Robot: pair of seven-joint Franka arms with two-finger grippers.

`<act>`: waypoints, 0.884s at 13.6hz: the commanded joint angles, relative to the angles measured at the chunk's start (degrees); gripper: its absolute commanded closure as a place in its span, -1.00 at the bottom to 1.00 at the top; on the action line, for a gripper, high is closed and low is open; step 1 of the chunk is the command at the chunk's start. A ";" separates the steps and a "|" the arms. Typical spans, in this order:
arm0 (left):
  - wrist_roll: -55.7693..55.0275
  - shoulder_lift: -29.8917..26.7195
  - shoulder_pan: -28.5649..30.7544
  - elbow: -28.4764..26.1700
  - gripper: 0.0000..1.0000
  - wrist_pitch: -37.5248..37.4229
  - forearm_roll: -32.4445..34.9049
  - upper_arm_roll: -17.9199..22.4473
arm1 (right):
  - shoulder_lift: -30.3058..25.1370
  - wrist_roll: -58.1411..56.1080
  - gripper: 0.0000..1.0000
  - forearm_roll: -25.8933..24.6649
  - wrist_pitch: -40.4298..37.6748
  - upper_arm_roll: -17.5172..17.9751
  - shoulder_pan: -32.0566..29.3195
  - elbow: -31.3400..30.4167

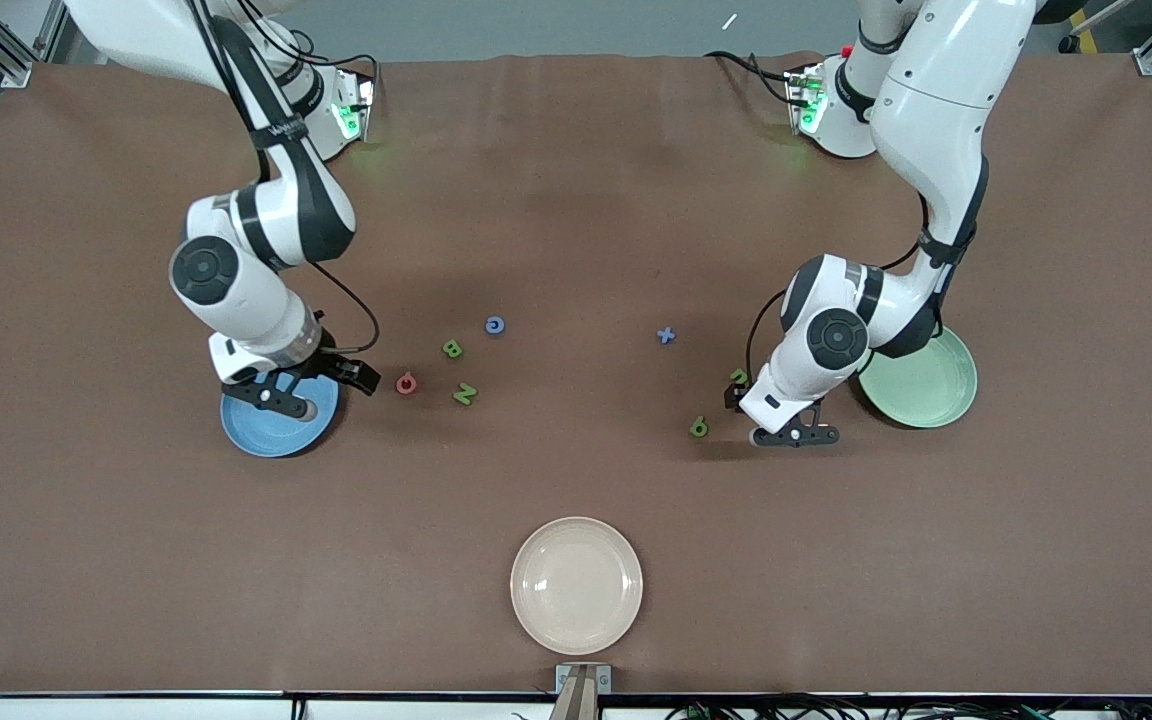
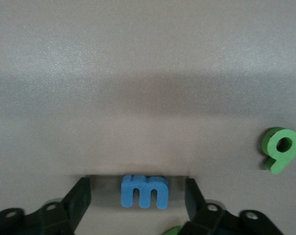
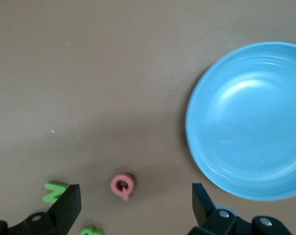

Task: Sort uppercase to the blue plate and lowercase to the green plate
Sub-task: 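Grasp the blue m with the left gripper while the right gripper grasps the Q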

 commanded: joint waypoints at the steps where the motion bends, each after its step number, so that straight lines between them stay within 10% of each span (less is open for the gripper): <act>1: 0.27 0.22 -0.13 0.30 -0.48 0.14 0.69 0.16 | 3.17 -0.47 -1.00 0.55 3.04 -0.30 1.14 0.30; 12: -3.60 -0.39 0.04 0.22 0.53 -0.12 0.69 0.16 | 9.24 3.57 -0.94 0.73 10.51 -0.13 5.45 -2.51</act>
